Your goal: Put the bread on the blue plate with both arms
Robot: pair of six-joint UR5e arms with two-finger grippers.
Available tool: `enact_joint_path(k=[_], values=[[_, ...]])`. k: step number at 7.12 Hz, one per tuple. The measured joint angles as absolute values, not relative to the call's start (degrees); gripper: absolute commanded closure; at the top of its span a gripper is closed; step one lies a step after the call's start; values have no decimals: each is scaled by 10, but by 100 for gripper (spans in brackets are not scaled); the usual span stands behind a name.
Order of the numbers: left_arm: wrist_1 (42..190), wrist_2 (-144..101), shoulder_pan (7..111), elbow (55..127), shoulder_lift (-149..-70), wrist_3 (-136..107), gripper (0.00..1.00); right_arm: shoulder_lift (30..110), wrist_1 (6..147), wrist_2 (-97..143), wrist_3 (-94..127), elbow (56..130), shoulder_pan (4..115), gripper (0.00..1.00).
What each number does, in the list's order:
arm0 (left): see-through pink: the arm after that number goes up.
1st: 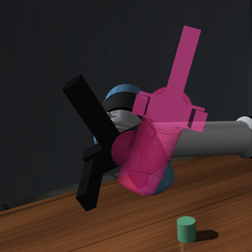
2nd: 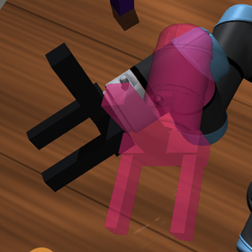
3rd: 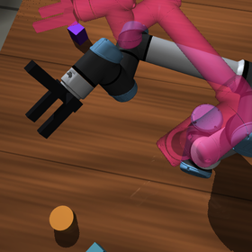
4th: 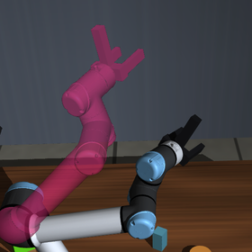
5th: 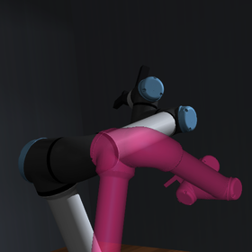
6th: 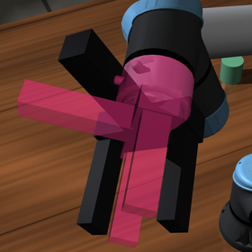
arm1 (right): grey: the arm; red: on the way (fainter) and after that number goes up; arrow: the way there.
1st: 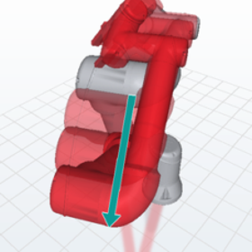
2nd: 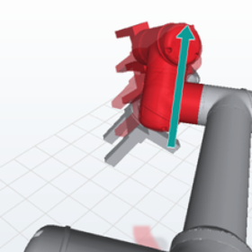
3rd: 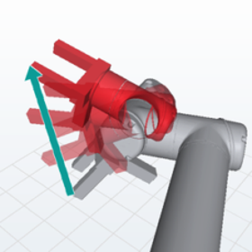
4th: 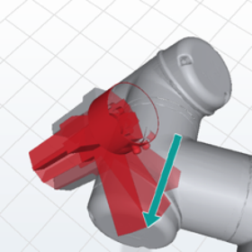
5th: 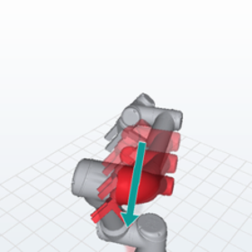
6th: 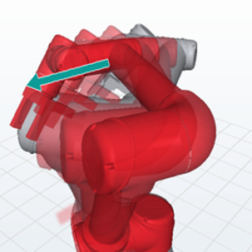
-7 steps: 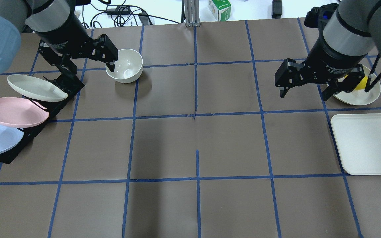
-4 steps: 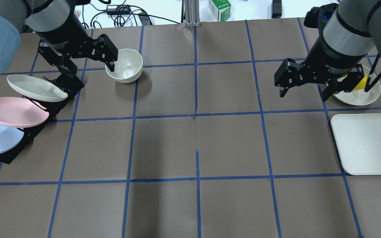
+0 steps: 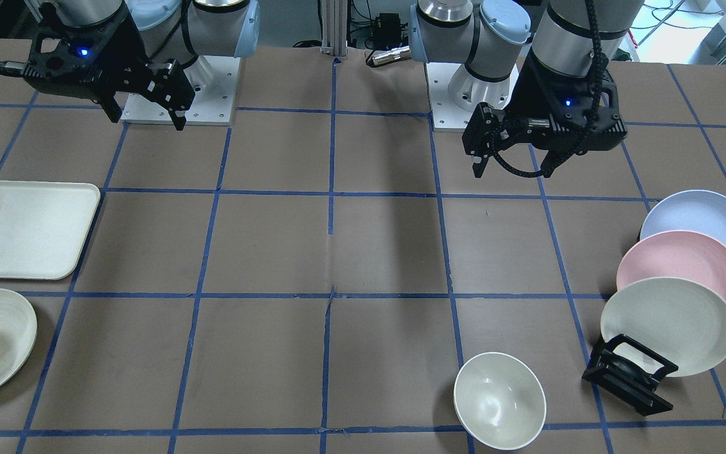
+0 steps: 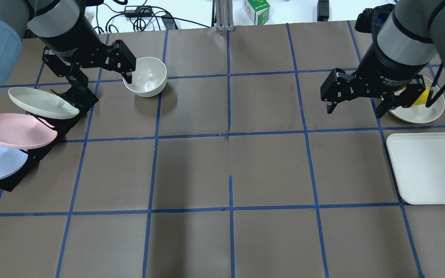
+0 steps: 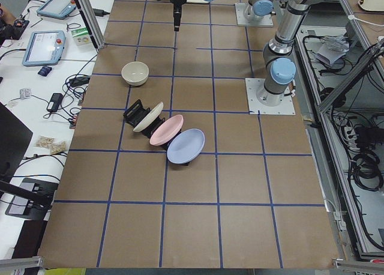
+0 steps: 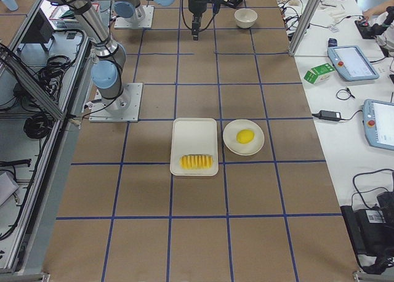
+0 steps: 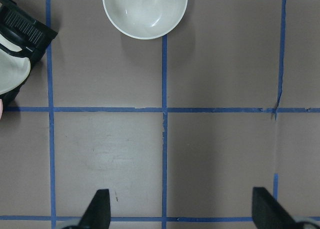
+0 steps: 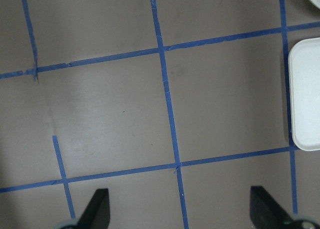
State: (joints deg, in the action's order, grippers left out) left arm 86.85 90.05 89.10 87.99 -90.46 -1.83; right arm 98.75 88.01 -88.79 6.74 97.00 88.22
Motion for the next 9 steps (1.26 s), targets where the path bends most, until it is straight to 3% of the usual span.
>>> enact_joint_path(k=[3, 9], values=[[884, 902, 775, 883, -884, -18, 0, 978, 896, -907, 65, 1002, 862, 0], [872, 900, 451, 924, -916, 27, 0, 957, 990, -910, -290, 1070, 543, 0]])
